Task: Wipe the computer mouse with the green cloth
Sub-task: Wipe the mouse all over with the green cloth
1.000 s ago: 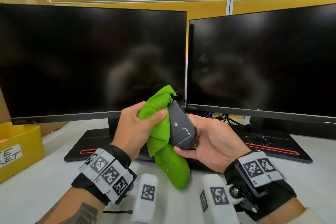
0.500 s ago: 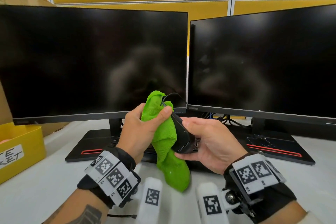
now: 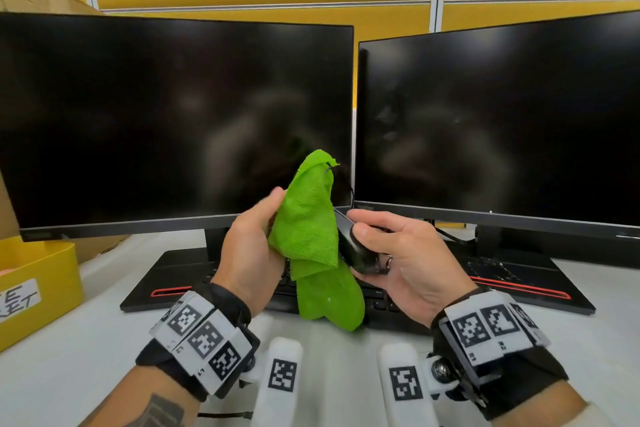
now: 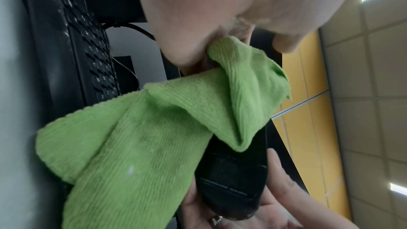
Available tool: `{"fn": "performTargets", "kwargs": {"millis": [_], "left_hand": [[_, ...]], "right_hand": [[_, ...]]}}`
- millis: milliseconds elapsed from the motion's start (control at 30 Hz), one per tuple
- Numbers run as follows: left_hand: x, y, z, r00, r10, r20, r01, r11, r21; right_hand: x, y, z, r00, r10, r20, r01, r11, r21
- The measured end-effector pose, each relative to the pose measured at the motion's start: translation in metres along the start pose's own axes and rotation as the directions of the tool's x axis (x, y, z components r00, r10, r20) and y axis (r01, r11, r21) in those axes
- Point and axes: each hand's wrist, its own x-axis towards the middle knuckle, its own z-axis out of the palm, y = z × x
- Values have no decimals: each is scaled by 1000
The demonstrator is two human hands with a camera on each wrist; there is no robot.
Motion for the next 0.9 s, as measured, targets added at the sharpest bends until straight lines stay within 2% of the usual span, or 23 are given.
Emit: {"fn": "performTargets", "kwargs": {"millis": [167,367,600,767,900], "left_hand": [[-1,-11,-5,996,85,38,-91,965,245],[1,-10,-6,988,152,-37,-135,950,281],[1,-7,-10,990,119,-71,-104,977,187],[-2,-9,-2,998,56,-11,-54,989,135],[0,-7,-5,1000,17,-16,-15,995,101]], "right_hand": [[-3,5,5,998,-25,66,27,999,-34],[-1,10,8,994,-88,65,94,991,-100],[-3,11,8,991,-94,98,105,987,-118],[-1,11,8,991,-94,90,103,989,-102],[-1,12,8,992,-89,90,100,988,-117]]}}
